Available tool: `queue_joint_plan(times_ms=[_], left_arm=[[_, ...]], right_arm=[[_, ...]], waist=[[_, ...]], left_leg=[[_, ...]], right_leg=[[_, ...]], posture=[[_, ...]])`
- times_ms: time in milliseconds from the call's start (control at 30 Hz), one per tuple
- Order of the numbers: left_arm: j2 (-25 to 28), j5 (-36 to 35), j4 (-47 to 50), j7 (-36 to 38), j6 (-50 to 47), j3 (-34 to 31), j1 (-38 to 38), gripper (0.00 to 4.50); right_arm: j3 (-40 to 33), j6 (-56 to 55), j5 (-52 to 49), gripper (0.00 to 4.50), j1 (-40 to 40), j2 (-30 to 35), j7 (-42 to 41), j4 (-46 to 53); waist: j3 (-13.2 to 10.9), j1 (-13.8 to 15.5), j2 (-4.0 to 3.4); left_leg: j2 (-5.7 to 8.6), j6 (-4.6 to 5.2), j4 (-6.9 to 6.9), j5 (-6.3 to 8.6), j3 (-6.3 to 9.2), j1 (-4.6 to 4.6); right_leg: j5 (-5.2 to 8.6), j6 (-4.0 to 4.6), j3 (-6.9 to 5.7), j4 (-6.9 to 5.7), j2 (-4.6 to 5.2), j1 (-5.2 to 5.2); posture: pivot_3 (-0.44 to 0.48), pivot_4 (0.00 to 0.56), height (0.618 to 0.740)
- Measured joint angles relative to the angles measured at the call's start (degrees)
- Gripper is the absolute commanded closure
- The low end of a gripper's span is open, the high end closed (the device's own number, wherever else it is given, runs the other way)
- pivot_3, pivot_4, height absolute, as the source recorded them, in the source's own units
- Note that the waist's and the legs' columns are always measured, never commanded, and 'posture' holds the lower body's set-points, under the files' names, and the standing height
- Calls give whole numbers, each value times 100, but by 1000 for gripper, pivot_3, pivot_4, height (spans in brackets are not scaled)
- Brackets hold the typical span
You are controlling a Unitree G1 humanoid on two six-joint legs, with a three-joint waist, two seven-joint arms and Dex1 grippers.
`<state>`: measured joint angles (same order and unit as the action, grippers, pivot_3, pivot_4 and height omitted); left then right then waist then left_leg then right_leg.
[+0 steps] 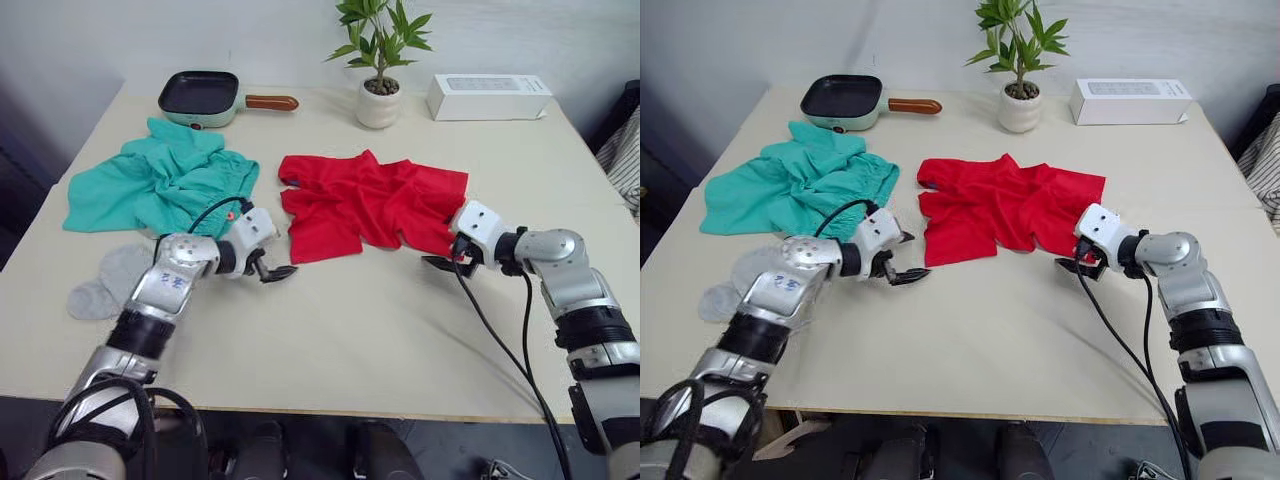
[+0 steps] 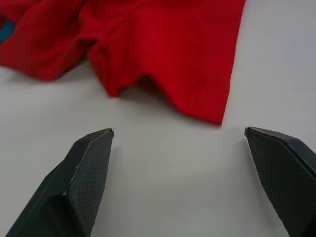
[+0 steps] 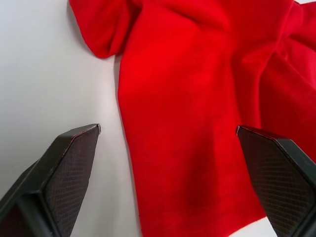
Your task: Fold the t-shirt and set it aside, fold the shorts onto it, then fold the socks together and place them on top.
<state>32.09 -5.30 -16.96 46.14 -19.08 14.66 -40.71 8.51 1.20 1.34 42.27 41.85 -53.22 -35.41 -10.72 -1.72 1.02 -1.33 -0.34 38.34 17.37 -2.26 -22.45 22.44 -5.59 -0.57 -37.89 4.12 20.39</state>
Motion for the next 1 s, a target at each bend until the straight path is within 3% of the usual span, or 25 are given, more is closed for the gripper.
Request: queue_joint_plan(times_ms=[167, 233, 367, 667, 767, 900, 1000], left_arm=[[-483, 325, -823, 231, 433, 240, -446, 25], [-613, 448, -1120, 259, 592, 300, -641, 0], [-964, 598, -1938, 231, 894, 370, -1043, 832], [-1458, 774, -3613, 196, 1530, 331, -1768, 3489], [-1514, 776, -3837, 217, 1712, 297, -1835, 4389], [-1422, 765, -3810, 388, 1831, 133, -1771, 4475], [-1174, 591, -3165, 731, 1576, -93, -1384, 4475]], right_arm=[[1, 169, 51, 0, 392, 30, -303, -659], [-9, 284, 50, 385, 458, 66, -423, -784], [-6, 391, 55, 1496, 462, 84, -569, -952], [-35, 675, 27, 4472, 455, 86, -711, -1021], [-54, 783, 16, 4500, 433, 189, -745, -1007], [-214, 1015, -122, 4500, 181, 339, -1028, -669], [-258, 1253, -293, 4500, -176, 543, -1324, -28]], waist=[[2, 35, 4], [4, 68, 6], [9, 157, 13], [14, 167, 20], [14, 168, 20], [14, 146, 19], [13, 76, 18]], left_leg=[[14, 3, 0, -9, 9, 11], [24, 7, 0, -12, 16, 12], [34, 18, 1, -14, 24, 46], [49, 30, -2, -16, 30, 73], [49, 30, -3, -17, 29, 73], [48, 27, -17, -17, 25, 72], [42, 18, -34, -15, 18, 67]], right_leg=[[-2, -3, -6, -10, 17, -10], [-2, -4, -13, -10, 29, -16], [-8, -15, -23, 8, 38, -68], [-15, -28, -30, 17, 52, -103], [-15, -29, -31, 17, 52, -102], [-15, -29, -30, 20, 48, -93], [-15, -29, -31, 18, 41, -75]], posture=[[0, 150, 740], [0, 150, 740], [0, 150, 740], [0, 150, 740], [0, 150, 740], [0, 150, 740], [0, 150, 740]])
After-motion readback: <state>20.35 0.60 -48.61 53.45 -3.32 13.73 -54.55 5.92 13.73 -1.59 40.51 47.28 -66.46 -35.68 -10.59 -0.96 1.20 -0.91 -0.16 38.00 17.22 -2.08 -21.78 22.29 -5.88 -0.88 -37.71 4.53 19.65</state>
